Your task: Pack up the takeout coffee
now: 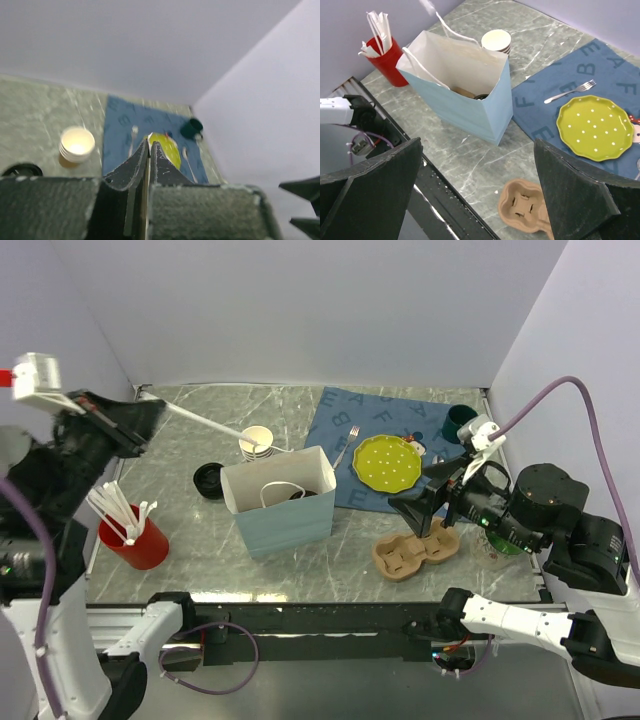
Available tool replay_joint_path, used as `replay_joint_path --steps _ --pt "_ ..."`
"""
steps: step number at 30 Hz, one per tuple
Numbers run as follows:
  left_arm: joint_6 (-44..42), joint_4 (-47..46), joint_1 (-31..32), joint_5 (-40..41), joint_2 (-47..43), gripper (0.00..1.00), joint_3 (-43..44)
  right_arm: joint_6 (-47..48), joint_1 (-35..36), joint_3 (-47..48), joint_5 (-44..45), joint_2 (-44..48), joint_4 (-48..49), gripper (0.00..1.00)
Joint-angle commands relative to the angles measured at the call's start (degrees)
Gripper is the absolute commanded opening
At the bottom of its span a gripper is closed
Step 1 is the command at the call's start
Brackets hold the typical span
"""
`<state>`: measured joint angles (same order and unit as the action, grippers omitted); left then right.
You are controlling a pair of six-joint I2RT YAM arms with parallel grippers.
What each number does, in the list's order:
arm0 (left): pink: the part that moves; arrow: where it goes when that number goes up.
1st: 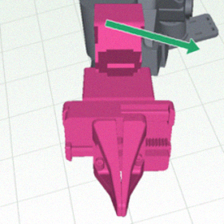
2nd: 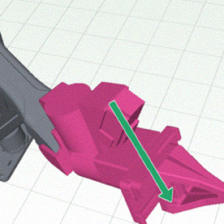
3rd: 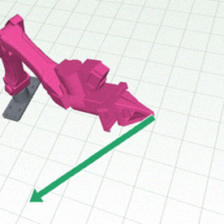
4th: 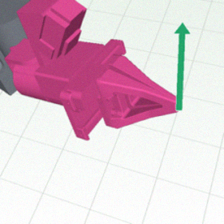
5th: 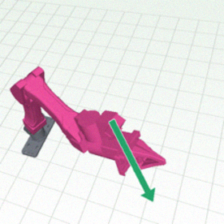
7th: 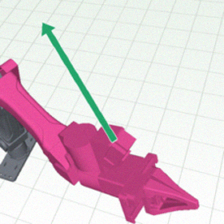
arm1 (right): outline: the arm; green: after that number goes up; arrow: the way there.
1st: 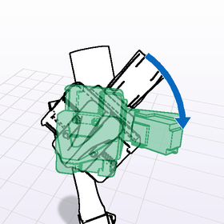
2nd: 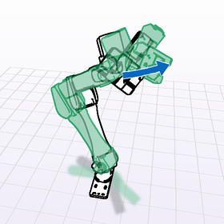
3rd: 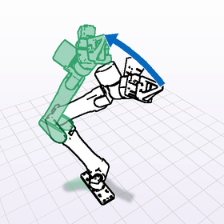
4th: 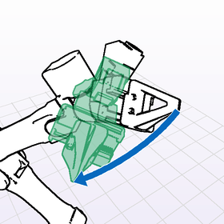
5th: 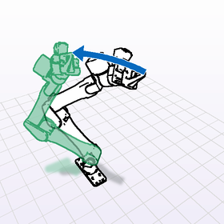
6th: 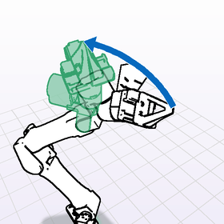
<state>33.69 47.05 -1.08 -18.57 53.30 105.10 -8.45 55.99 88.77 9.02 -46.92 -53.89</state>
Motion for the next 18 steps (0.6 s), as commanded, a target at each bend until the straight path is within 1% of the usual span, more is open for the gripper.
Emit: replay_joint_path --steps 1,4,9,12,18 --pt "2.9 -5.0 -0.2 -10.2 -0.8 0.01 -8.0 0.5 -0.4 2.0 2.0 -0.3 0.3 1.00" --pt "1.9 -4.6 -0.2 -10.2 -1.5 0.01 -11.7 -0.2 -0.4 1.8 2.5 0.0 -0.2 1.00" --pt "2.4 -6.0 -0.2 -12.8 -2.5 0.01 -18.8 -1.3 -0.3 0.5 3.1 0.7 0.6 1.00" --pt "1.3 -6.4 -0.2 -11.8 -3.6 0.01 -20.2 -2.2 -0.4 0.3 3.1 0.8 0.7 1.00" --pt "-2.3 -2.2 -0.1 -11.0 -3.3 0.01 -19.5 -2.7 -0.3 0.4 2.9 0.2 1.1 1.00"
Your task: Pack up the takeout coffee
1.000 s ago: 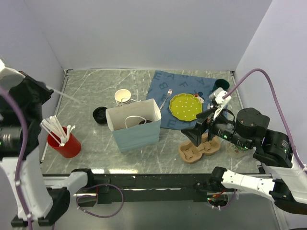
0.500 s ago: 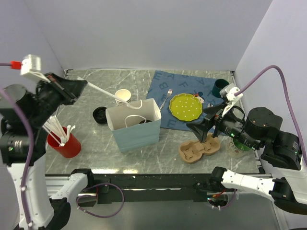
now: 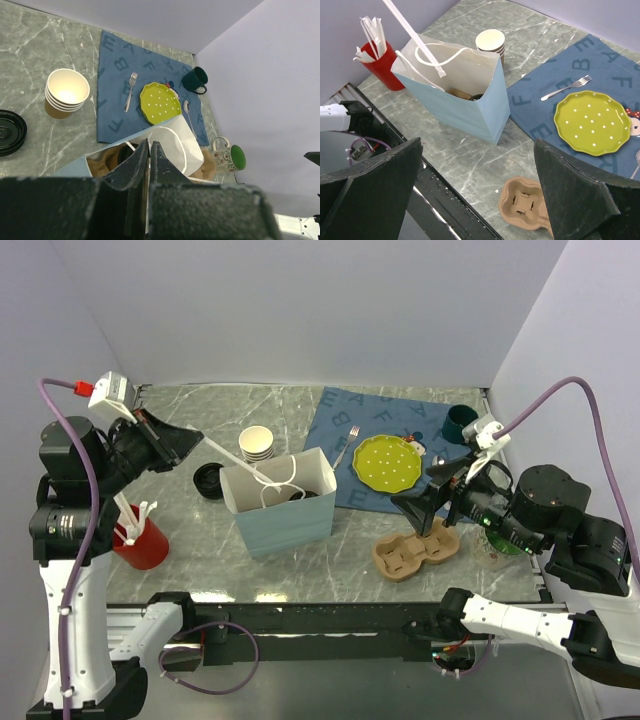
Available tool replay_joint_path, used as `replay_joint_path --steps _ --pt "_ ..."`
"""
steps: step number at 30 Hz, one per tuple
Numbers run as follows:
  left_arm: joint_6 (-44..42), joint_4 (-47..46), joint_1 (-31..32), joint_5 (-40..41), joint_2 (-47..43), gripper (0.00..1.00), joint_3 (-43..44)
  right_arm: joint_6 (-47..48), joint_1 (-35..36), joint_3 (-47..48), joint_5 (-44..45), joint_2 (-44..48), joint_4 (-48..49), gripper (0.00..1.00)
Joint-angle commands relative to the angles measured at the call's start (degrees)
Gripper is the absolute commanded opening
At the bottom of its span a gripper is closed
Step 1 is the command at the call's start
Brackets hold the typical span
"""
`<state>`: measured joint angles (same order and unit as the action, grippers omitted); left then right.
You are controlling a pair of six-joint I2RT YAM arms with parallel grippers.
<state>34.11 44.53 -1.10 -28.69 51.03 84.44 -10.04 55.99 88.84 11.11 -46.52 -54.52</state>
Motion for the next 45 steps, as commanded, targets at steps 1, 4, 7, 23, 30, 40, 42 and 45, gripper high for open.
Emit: replay_joint_path --steps 1,4,7,23,30,40,42,45 --pt "-3.1 0.8 -0.2 -0.4 -1.2 0.01 1.3 -1.4 -0.4 0.4 0.8 -0.2 1.7 1.00" --pt "-3.3 0.6 -0.1 3.4 -1.4 0.01 3.1 -1.9 -0.3 0.2 -0.2 -0.5 2.3 1.00" --pt "-3.2 -1.0 -0.2 5.4 -0.8 0.01 6.1 -2.3 -0.4 0.2 -0.9 -0.8 2.9 1.00" --pt "-6.1 -2.5 -0.2 12.1 0.4 0.01 16.2 -2.3 -0.4 1.5 -2.1 -2.4 2.9 1.00" --pt "-8.6 7.4 -0.2 11.3 -1.0 0.01 19.4 -2.6 -0.3 1.7 -2.1 -2.9 2.8 1.00" --pt "-3.8 4.4 -0.2 6.1 -7.5 0.01 4.3 -3.7 -0.4 1.9 -2.3 -3.0 1.8 1.00" --pt "-2.3 0.7 -0.2 9.0 -8.8 0.01 -2.2 -4.1 -0.4 2.0 -2.4 -3.1 1.4 1.00" --pt "0.2 -1.3 -0.1 10.9 -8.9 0.01 -8.4 -4.6 -0.4 1.6 -2.5 -3.1 1.2 1.00"
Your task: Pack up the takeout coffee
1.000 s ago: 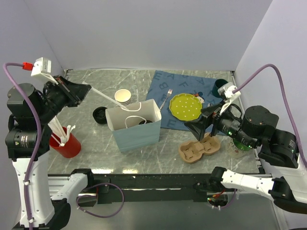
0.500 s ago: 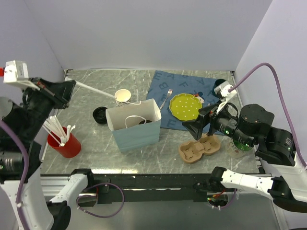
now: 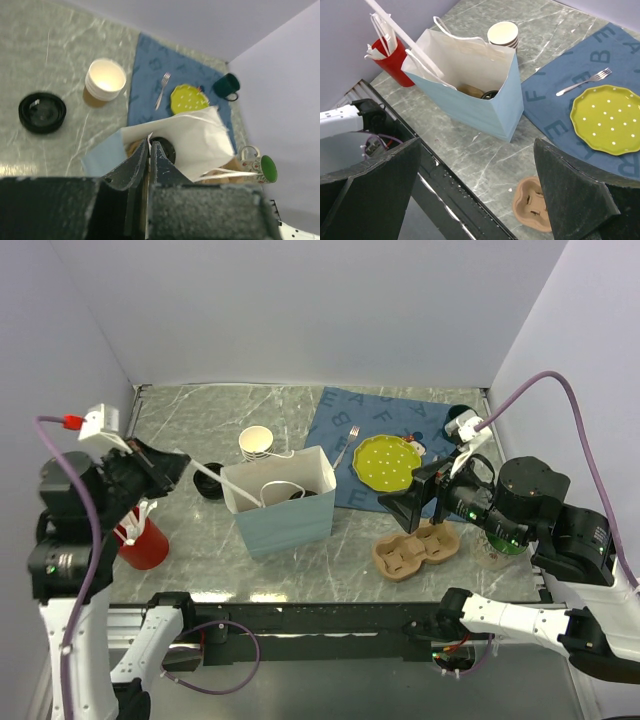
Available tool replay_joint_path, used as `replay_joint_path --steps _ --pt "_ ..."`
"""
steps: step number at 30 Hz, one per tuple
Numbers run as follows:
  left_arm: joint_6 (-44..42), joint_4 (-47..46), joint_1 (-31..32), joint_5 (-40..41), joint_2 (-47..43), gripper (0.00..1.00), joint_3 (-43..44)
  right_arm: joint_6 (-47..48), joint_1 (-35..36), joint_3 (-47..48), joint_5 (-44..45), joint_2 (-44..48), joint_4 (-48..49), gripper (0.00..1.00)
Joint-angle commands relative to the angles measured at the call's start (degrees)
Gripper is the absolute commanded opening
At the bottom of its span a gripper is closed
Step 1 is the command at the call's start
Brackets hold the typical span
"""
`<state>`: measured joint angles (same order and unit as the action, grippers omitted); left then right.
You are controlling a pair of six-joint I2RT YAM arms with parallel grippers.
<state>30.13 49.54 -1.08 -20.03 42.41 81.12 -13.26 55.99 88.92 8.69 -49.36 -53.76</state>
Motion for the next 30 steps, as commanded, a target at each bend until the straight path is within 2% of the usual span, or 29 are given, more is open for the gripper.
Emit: replay_joint_path --steps 1,5,7,10,12,13,15,17,19,24,30 --pt "5.3 -8.4 -0.1 2.2 -0.5 0.03 -8.1 -1.5 -0.4 1.5 -0.1 -0.4 0.1 1.00" --pt "5.2 -11.4 -0.1 2.6 -0.9 0.14 -13.8 -2.0 -0.4 1.6 0.5 -0.5 -1.0 1.00" --pt "4.1 -10.8 -0.1 3.9 -0.3 0.24 -14.1 -2.3 -0.4 1.7 0.8 -0.4 -1.5 1.00" --pt "2.5 -9.5 -0.2 4.4 1.1 0.42 -12.7 -2.8 -0.3 1.6 1.2 -0.2 -2.0 1.00" --pt "1.6 -8.8 -0.2 4.6 1.8 0.50 -11.2 -3.6 -0.4 1.4 2.2 -0.3 -2.8 1.00" --pt "0.9 -8.8 -0.2 4.5 2.8 0.57 -9.0 -4.3 -0.3 2.0 3.0 -0.6 -3.5 1.00" --pt "0.5 -8.3 -0.1 4.1 3.8 0.65 -6.4 -7.1 -0.4 2.9 5.0 -1.8 -6.5 1.00" --pt "0.1 -7.9 -0.2 2.4 5.3 0.78 -2.1 -8.7 -0.4 4.5 6.3 -3.3 -8.1 1.00" --pt "0.8 -8.1 -0.2 0.8 5.9 0.99 0.8 -9.9 -0.4 6.3 7.3 -4.2 -9.4 1.00" --pt "4.9 -13.3 -0.2 -7.2 3.0 0.97 0.6 -19.0 -0.4 10.7 10.5 -8.6 -13.6 1.00" --pt "8.3 -16.8 -0.2 -11.4 -4.6 0.97 -7.1 -23.7 -0.4 15.1 9.7 -13.2 -16.3 1.00"
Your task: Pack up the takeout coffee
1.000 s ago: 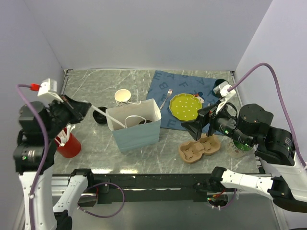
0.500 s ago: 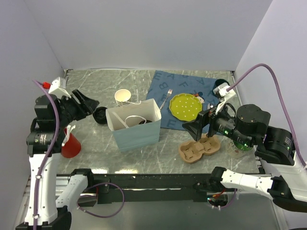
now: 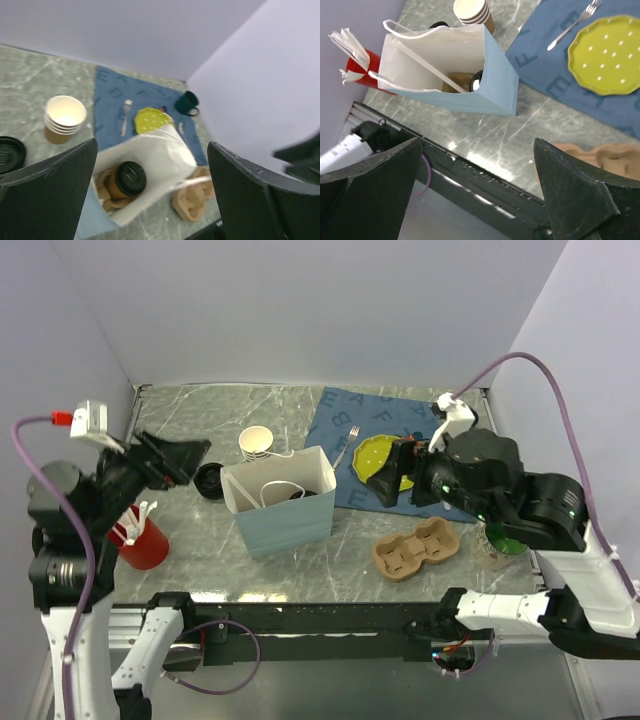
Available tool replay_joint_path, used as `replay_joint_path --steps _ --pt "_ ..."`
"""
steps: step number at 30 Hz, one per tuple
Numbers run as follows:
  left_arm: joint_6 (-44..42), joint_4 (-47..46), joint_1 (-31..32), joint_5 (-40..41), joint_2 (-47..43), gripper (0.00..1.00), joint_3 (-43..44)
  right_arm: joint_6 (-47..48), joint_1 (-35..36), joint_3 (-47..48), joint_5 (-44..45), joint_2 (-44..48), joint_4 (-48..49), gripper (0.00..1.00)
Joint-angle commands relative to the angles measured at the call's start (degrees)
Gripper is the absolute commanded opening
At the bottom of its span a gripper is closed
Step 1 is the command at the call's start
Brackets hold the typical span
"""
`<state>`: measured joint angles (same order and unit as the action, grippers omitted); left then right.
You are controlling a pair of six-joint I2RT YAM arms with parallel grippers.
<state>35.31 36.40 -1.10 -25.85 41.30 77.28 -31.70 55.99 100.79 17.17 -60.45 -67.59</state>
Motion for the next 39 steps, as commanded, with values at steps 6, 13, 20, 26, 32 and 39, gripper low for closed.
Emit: replay_joint_path --steps 6,13,20,26,32,39 --pt "7.3 -5.2 -0.2 -7.3 -8.6 0.97 -9.5 -7.5 -0.3 1.8 -1.6 -2.8 0.7 1.00" --pt "6.6 -3.8 -0.2 -7.8 -9.7 0.97 -9.9 -9.6 -0.3 -1.1 -3.8 -2.4 2.6 1.00" --pt "6.4 -2.2 -0.2 -7.6 -10.5 0.97 -9.8 -10.6 -0.4 -2.9 -5.3 -1.1 4.4 1.00" --pt "6.6 -1.9 -0.2 -7.6 -11.0 0.97 -9.5 -10.7 -0.4 -3.4 -5.2 -0.3 4.8 1.00" --pt "6.7 -1.9 -0.1 -7.1 -10.7 0.97 -8.5 -10.0 -0.4 -2.6 -4.7 -0.6 4.6 1.00" --pt "7.6 -2.3 -0.2 -6.6 -11.2 0.97 -8.4 -9.0 -0.4 -2.4 -4.6 -0.2 4.8 1.00"
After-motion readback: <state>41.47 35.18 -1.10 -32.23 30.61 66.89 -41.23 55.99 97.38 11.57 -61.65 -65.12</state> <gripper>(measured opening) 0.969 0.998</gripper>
